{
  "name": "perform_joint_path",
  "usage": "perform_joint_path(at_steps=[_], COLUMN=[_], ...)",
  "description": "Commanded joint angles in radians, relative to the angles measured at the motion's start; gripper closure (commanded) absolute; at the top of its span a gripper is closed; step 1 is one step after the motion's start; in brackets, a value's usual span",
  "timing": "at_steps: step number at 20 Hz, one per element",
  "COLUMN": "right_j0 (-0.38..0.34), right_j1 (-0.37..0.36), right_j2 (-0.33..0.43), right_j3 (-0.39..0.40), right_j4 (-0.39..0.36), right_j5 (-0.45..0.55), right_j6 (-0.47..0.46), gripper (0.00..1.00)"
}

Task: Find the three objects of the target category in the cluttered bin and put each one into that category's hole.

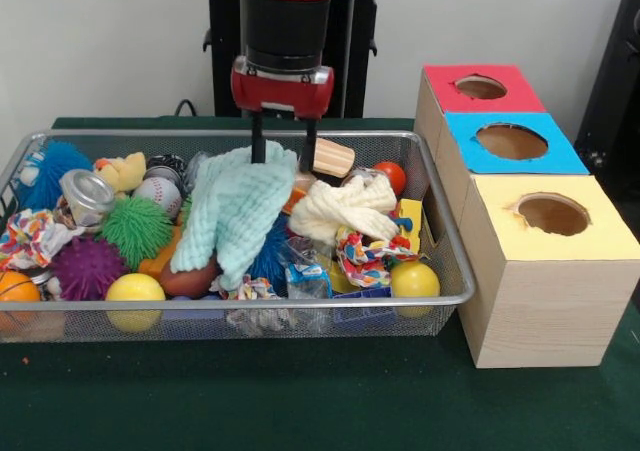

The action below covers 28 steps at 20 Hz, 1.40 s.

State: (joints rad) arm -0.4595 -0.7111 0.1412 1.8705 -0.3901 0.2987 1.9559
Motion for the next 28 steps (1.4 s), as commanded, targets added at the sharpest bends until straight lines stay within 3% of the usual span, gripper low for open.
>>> perform_joint_path(at_steps=[1,5,9,17,22,28], right_j0=[-0.097,-0.171,-0.217,-0.312,-0.334,-0.324], right_j1=[-0.145,-0.211,-0.222,-0.107,-0.056,-0.03], right_j2=[0.05,0.098,0.138,0.175,0.178,0.176], right_j3=[0.071,0.079,0.075,0.018,0.016,0.001], right_j4=[0.091,0.123,0.125,-0.005,-0.074,-0.126], right_j5=[0.2,0.291,0.319,0.252,0.175,0.15], right_j6=[0.003,-0.087,-0.119,-0.194,-0.165,-0.111], gripper=[0.0,0.0,0.0,0.0,0.0,0.0])
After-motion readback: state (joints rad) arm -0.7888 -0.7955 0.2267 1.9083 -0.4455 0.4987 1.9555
